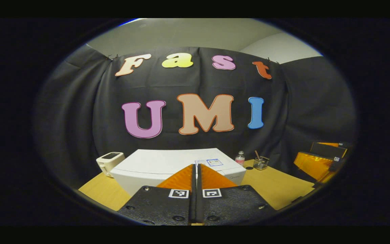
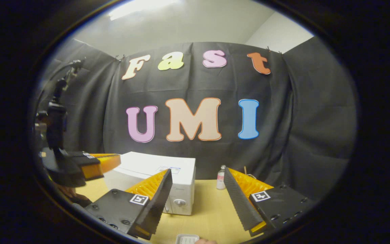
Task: Open the microwave oven with the left hand, put the food in, and close the microwave oven.
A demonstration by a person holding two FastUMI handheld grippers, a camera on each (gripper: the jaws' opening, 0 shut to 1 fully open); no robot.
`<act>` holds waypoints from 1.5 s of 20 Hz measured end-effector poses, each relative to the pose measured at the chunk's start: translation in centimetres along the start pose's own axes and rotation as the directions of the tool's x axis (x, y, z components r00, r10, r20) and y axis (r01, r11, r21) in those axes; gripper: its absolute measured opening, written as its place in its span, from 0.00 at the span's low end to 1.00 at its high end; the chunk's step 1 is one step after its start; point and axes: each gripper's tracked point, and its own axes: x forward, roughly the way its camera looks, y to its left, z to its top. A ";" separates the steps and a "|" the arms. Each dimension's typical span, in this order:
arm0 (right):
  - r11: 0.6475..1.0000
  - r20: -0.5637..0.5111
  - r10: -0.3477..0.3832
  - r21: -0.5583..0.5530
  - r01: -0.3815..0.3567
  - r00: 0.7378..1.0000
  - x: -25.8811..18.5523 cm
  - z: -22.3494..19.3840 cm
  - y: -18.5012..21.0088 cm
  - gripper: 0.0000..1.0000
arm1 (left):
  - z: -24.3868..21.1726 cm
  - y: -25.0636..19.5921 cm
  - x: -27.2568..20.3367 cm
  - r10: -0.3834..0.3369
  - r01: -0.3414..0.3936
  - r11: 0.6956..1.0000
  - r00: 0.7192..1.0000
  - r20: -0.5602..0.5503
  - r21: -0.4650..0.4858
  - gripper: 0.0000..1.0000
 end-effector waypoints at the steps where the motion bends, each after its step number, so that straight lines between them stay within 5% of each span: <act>1: 1.000 0.006 -0.001 -0.006 0.001 1.000 -0.1 0.3 0.2 0.83 | 0.8 0.6 -0.9 0.009 -0.009 1.000 1.000 0.013 -0.010 0.00; 7: 1.000 0.017 0.000 -0.013 0.000 1.000 -1.0 1.9 1.6 0.83 | 4.8 3.5 -5.7 0.065 -0.064 0.998 0.994 0.086 -0.013 0.01; 9: 1.000 0.022 0.003 -0.018 -0.002 1.000 -1.5 2.2 2.1 0.83 | 5.5 3.2 -7.0 0.039 -0.039 0.999 0.993 0.109 -0.001 0.10; 10: 1.000 0.018 0.006 -0.017 -0.006 1.000 -1.4 2.0 2.4 0.83 | 5.7 2.9 -7.4 0.028 -0.028 1.000 0.994 0.109 0.000 0.19; 13: 1.000 0.019 0.017 -0.012 -0.017 1.000 -1.8 2.1 3.4 0.83 | 5.3 3.2 -8.3 0.038 -0.040 0.999 0.994 0.102 0.011 0.98; 30: 0.999 0.017 0.052 -0.008 -0.052 0.998 -2.3 2.5 5.5 0.83 | 4.4 5.3 -9.9 0.106 -0.105 0.994 0.990 0.092 -0.010 0.94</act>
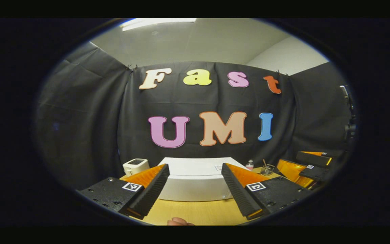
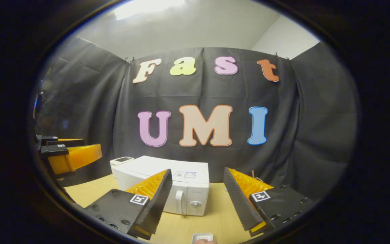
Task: Open the microwave oven with the left hand, put the food in, and close the microwave oven.
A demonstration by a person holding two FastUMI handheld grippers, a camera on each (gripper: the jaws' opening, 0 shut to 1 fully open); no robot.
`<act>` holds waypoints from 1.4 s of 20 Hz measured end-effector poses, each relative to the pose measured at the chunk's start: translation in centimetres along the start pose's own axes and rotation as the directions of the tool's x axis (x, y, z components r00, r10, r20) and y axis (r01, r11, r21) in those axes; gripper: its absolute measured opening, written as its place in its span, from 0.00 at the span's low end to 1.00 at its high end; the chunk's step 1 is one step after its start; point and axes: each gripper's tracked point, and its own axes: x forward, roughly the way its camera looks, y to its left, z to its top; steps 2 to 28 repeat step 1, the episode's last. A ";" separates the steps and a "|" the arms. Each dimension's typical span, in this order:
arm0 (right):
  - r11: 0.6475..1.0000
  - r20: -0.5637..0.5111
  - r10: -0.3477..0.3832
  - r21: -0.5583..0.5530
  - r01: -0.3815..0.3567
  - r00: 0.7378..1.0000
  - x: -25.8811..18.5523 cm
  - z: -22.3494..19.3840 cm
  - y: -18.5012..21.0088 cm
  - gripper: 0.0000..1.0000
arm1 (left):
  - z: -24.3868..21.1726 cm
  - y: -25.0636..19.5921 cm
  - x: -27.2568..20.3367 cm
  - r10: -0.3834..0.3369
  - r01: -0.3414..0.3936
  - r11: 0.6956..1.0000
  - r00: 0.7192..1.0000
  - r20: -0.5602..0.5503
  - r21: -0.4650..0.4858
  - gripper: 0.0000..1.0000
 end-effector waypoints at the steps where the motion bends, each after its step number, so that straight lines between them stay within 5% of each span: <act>1: 1.000 -0.001 0.002 0.001 -0.002 1.000 -0.1 0.1 0.0 0.83 | 0.1 0.0 0.1 0.002 -0.002 1.000 1.000 0.001 0.002 0.94; 28: 1.000 -0.001 0.002 0.001 -0.002 1.000 -0.1 0.1 0.0 0.83 | 0.1 0.0 0.1 0.002 -0.002 1.000 1.000 0.001 0.002 0.94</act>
